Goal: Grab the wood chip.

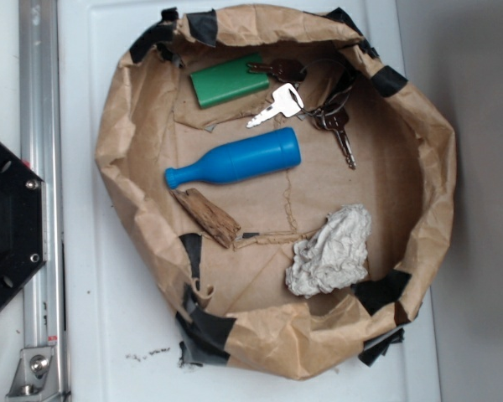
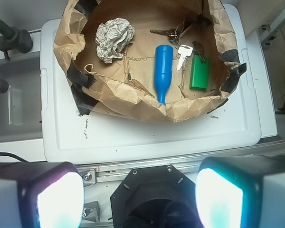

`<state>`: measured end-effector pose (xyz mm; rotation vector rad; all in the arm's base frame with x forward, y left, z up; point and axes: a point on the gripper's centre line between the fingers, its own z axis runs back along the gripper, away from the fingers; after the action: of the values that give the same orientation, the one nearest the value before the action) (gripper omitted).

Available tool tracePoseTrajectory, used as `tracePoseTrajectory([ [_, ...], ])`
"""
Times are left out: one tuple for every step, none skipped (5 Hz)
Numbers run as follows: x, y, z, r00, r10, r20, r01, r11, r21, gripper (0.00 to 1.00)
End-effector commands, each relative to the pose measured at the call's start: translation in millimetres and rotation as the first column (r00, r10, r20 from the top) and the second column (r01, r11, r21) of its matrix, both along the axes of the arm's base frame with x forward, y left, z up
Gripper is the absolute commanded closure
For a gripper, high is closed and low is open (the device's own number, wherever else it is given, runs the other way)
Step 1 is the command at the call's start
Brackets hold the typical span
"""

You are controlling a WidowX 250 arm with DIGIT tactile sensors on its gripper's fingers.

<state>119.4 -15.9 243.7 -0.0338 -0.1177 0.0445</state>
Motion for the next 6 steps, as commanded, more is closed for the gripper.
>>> tracePoseTrajectory([
  [0,0,0,1.000,0.000,0.000,0.000,1.000,0.000,0.00],
  [36,21,-18,0.997,-0.069,0.039,0.066,0.995,0.074,0.00],
  [63,46,-35,0.997,-0.067,0.027,0.065,0.996,0.062,0.00],
  [89,49,-56,0.992,-0.130,0.009,0.129,0.990,0.065,0.00],
  [106,43,-86,0.961,-0.264,-0.081,0.265,0.964,0.010,0.00],
  [118,34,-104,0.954,-0.266,-0.142,0.271,0.962,0.018,0.00],
])
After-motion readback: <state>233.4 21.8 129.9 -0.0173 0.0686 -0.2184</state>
